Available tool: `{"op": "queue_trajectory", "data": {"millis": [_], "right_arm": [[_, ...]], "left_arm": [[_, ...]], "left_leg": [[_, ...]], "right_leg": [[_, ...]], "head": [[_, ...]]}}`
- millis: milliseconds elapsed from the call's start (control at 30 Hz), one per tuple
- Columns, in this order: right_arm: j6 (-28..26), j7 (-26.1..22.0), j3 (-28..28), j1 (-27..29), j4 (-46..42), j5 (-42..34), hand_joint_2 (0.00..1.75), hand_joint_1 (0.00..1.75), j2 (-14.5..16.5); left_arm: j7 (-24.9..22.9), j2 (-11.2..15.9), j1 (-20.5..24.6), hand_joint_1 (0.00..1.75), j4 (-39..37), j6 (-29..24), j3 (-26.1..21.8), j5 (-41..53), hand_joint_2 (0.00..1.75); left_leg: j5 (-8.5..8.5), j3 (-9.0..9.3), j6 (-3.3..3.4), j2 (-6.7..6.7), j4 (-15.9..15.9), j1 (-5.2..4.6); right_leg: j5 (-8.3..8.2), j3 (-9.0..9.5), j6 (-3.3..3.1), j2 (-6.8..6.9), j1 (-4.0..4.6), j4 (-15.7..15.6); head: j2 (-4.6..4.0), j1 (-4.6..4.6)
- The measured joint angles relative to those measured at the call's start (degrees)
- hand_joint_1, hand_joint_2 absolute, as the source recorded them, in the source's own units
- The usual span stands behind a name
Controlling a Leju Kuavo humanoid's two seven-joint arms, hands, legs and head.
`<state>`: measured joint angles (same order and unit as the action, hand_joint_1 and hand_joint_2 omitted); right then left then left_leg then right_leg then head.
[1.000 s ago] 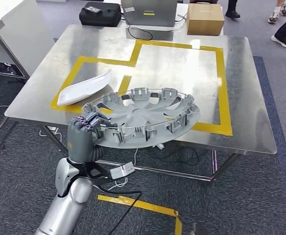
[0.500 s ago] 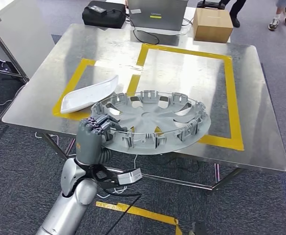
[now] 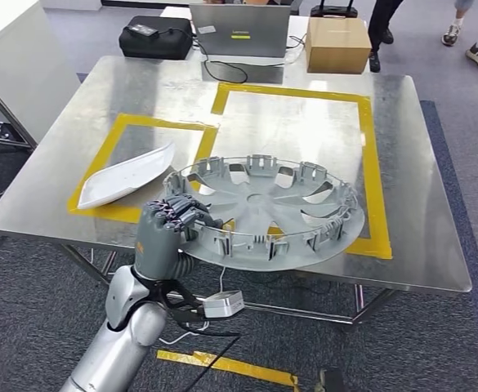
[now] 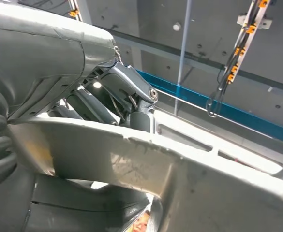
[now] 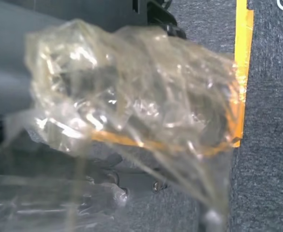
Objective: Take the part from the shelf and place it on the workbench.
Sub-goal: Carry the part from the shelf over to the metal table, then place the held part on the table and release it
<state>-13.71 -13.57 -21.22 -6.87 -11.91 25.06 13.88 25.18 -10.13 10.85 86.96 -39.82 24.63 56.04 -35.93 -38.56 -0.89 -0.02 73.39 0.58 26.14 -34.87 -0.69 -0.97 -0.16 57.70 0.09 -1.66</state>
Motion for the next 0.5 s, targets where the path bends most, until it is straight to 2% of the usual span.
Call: {"op": "queue_trajectory", "data": {"millis": [33, 67, 133, 167, 233, 300, 333, 400, 467, 500], "right_arm": [[0.03, 0.00, 0.00, 0.04, 0.00, -0.01, 0.00, 0.00, 0.00], [0.07, 0.00, 0.00, 0.07, 0.00, -0.01, 0.00, 0.00, 0.00], [0.12, 0.00, 0.01, 0.07, 0.00, -0.01, 0.00, 0.00, 0.02], [0.14, -0.01, 0.01, 0.03, 0.00, -0.01, 0.00, 0.00, 0.03], [0.14, -0.05, 0.03, -0.01, 0.00, 0.01, 0.00, 0.00, 0.04], [0.14, -0.07, 0.06, 0.11, 0.00, 0.01, 0.00, 0.00, 0.03], [0.13, -0.06, 0.08, 0.19, 0.00, 0.01, 0.00, 0.00, 0.03], [0.12, -0.04, 0.17, 0.16, 0.00, 0.01, 0.00, 0.00, 0.02], [0.11, -0.04, 0.27, 0.05, 0.00, 0.01, 0.00, 0.00, 0.02], [0.11, -0.03, 0.31, 0.07, 0.00, 0.00, 0.00, 0.00, 0.02]], "left_arm": [[-0.02, 0.18, 0.01, 1.75, -0.05, 0.01, 0.16, -0.02, 1.75], [-0.06, 0.34, 0.02, 1.75, -0.13, 0.02, 0.33, -0.02, 1.75], [-0.16, 0.63, 0.17, 1.75, -0.27, 0.05, 0.65, 0.06, 1.75], [-0.26, 0.74, 0.33, 1.75, -0.32, 0.08, 0.83, 0.19, 1.75], [-0.66, 0.87, 0.58, 1.75, -0.39, 0.15, 1.15, 0.66, 1.75], [-1.29, 0.93, 0.70, 1.75, -0.48, 0.26, 1.44, 1.15, 1.75], [-1.59, 0.94, 0.77, 1.75, -0.56, 0.33, 1.56, 1.37, 1.75], [-1.98, 0.94, 0.99, 1.75, -0.73, 0.51, 1.78, 1.69, 1.75], [-2.05, 0.95, 1.13, 1.75, -0.96, 0.70, 1.98, 1.84, 1.75], [-2.07, 0.96, 1.14, 1.75, -1.10, 0.80, 2.05, 1.91, 1.75]], "left_leg": [[0.16, -0.84, -0.11, 0.00, 0.67, 0.04], [1.66, -0.56, -0.11, -0.04, -0.86, 0.06], [6.21, 1.86, 0.17, -0.51, -7.47, 0.05], [7.43, 3.10, 0.45, -0.87, -10.93, 0.02], [8.22, 4.22, 1.04, -1.38, -14.29, -0.11], [8.63, 4.36, 1.68, -1.06, -14.70, -0.14], [8.87, 4.45, 2.01, -0.81, -14.88, -0.07], [9.14, 4.64, 2.61, -0.25, -15.21, 0.09], [9.08, 4.65, 2.87, 0.29, -15.20, 0.05], [9.03, 4.66, 2.89, 0.59, -15.18, 0.03]], "right_leg": [[0.06, 0.04, -0.02, -0.28, 0.00, 0.01], [0.11, 0.11, 0.01, -0.60, 0.00, 0.02], [0.17, 0.23, 0.18, -1.24, 0.02, 0.09], [0.16, 0.14, 0.38, -1.55, 0.07, 0.18], [0.11, -0.26, 1.01, -1.98, 0.12, 0.30], [0.14, -0.66, 1.76, -2.19, 0.04, 0.33], [0.51, -0.92, 2.11, -1.86, 0.01, 0.73], [2.75, -2.74, 2.78, -0.64, -0.09, 4.37], [6.16, -6.23, 3.35, 0.26, -0.25, 11.79], [7.12, -7.76, 3.54, 0.40, -0.34, 14.84]], "head": [[0.00, -0.01], [0.00, -0.02], [0.00, -0.01], [0.00, -0.01], [0.01, 0.00], [0.01, -0.03], [0.00, 0.06], [0.00, 0.44], [0.00, 0.74], [0.00, 0.73]]}}
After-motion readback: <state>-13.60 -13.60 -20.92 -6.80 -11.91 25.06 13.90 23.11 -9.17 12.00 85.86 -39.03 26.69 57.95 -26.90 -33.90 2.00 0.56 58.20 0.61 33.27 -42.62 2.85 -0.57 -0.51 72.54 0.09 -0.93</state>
